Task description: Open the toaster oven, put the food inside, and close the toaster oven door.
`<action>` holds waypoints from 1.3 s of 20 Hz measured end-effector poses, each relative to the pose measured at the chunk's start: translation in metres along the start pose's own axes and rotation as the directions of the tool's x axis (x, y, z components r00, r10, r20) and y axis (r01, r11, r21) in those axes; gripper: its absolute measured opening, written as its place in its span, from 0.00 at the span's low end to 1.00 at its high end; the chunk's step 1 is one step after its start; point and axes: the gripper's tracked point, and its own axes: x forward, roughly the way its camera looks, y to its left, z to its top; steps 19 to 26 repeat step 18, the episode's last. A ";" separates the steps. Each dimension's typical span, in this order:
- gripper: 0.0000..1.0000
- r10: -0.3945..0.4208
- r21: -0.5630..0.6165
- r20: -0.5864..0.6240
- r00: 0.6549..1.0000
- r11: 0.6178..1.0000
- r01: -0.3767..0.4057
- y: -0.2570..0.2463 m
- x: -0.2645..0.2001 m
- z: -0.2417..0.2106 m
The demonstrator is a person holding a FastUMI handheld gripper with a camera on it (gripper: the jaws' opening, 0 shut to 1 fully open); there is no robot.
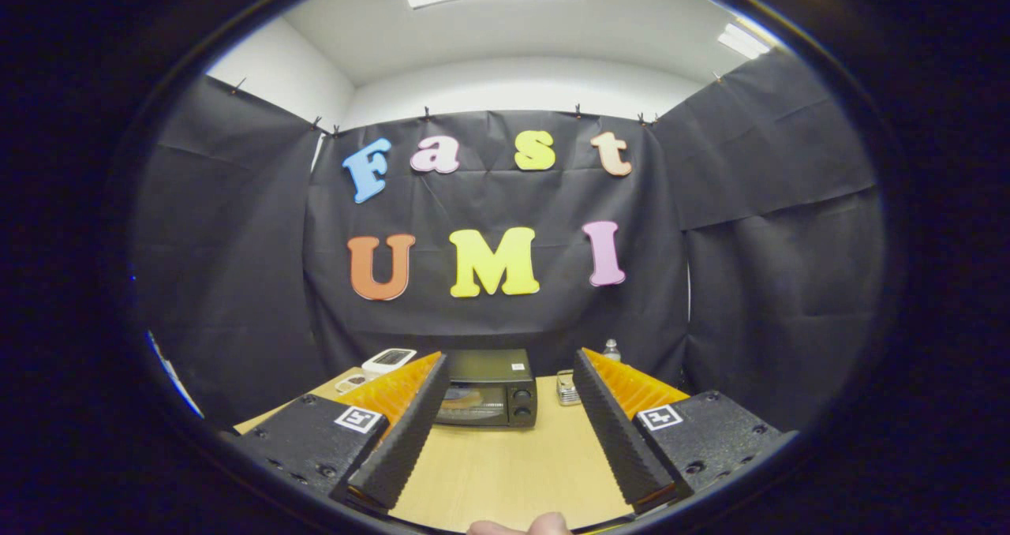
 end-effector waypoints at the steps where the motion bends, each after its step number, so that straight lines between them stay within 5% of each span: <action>1: 1.00 0.001 0.006 -0.006 1.000 1.000 -0.001 0.003 0.001 -0.003; 26: 1.00 -0.005 -0.039 -0.006 1.000 0.999 0.005 0.021 0.013 -0.005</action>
